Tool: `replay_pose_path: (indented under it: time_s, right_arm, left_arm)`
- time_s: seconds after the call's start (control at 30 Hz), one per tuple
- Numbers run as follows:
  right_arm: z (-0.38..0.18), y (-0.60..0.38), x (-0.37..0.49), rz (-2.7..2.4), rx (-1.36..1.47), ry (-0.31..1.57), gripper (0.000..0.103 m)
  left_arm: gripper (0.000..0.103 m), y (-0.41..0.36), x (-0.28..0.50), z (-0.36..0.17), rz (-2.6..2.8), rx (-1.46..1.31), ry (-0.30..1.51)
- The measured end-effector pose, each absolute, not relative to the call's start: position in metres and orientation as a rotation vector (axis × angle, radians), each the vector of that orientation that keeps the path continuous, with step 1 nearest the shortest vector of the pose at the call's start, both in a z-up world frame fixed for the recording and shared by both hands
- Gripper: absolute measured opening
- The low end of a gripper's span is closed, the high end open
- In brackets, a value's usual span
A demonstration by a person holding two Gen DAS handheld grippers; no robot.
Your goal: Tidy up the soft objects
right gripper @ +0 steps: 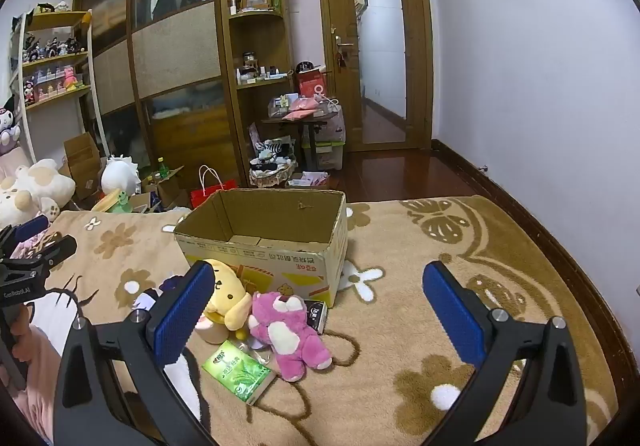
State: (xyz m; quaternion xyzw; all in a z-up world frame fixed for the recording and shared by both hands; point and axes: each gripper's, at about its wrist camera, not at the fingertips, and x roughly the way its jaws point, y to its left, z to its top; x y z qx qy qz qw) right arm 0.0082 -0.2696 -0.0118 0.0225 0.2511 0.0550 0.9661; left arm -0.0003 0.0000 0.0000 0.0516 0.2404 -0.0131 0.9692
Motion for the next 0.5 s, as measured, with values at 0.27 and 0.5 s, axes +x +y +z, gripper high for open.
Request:
replay_pose_path:
  time_s: [0.27, 0.5]
  right_arm:
    - [-0.0118, -0.2700, 0.0078, 0.106, 0.033, 0.502, 0.103]
    - [-0.0120, -0.2708, 0.0090, 0.111, 0.043, 0.504, 0.103]
  left_arm:
    - [0.102, -0.0010, 0.0002, -0.0004, -0.020, 0.105, 0.492]
    - [0.102, 0.0014, 0.0008, -0.0025, -0.021, 0.104, 0.491]
